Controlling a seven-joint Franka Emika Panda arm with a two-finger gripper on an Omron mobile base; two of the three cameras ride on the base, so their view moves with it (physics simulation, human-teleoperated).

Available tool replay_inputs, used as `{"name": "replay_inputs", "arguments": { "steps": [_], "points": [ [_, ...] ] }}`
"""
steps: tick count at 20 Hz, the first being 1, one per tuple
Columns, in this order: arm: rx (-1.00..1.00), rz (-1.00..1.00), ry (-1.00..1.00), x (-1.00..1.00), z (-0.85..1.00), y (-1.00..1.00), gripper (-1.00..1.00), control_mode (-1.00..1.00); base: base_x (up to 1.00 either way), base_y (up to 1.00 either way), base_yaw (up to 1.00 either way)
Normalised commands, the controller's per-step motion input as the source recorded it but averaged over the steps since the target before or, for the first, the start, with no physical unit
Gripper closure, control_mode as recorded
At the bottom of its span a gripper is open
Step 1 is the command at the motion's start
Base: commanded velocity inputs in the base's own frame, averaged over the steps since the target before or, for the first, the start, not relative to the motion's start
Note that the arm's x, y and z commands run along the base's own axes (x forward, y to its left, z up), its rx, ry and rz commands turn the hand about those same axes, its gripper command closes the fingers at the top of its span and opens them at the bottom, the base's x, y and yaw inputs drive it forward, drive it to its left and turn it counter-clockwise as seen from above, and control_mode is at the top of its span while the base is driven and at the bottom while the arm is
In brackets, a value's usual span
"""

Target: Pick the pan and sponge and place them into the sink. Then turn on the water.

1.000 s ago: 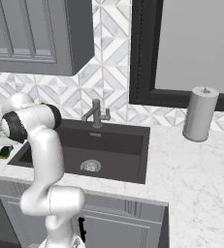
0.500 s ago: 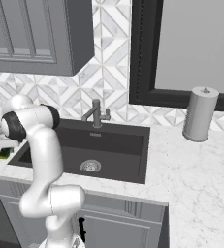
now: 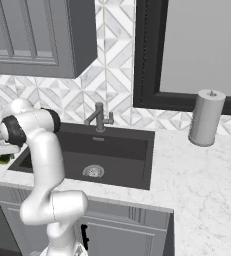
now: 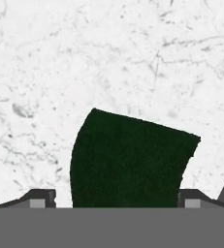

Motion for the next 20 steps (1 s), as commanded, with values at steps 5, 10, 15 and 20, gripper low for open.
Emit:
{"name": "replay_inputs", "arguments": {
  "steps": [5,10,15,20],
  "points": [
    [0.00,0.00,0.00,0.00,-0.10,0.00,1.00,-1.00,0.00,0.00,0.00],
    [0.04,0.00,0.00,-0.15,0.00,-0.59,1.00,-1.00,0.00,0.00,0.00],
    [0.04,-0.01,0.03,-0.07,0.14,-1.00,1.00,-1.00,0.00,0.00,0.00],
    [0.05,-0.09,0.17,0.23,0.09,-1.00,1.00,-1.00,0.00,0.00,0.00]
  ]
}}
